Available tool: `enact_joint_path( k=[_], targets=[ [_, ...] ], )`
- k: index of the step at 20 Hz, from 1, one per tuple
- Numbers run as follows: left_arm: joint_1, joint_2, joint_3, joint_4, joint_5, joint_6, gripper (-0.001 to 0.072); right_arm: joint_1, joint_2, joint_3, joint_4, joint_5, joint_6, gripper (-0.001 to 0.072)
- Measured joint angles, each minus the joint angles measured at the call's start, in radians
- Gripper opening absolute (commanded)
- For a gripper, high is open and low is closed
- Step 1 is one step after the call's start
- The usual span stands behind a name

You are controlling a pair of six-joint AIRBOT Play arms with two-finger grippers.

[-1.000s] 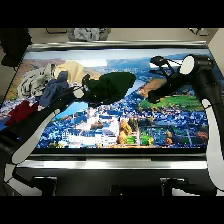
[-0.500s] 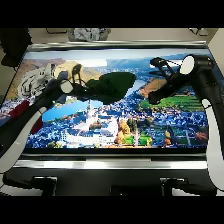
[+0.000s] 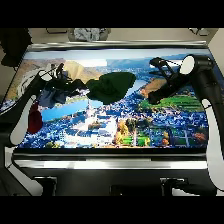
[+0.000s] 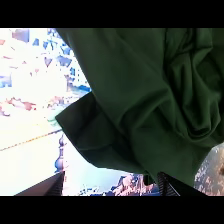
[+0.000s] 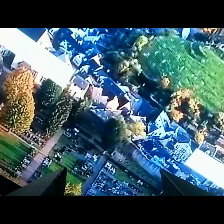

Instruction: Fold the shirts.

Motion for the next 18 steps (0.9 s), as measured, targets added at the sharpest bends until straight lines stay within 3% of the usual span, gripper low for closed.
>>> enact_joint_path(
  k=[8,10,18],
  targets=[
    [-0.043,-0.117,0.076,-0.069,-0.055,0.168,0.0705,0.0,0.0,0.0,0.02,-0.002,0.01,0.0672],
    [-0.047,-0.127,0.08,-0.074,-0.058,0.193,0.0648,0.0,0.0,0.0,0.023,-0.002,0.01,0.0672],
    [-0.02,-0.139,0.082,-0.077,-0.015,0.149,0.0641,0.0,0.0,0.0,0.026,-0.002,0.01,0.0672]
  ],
)
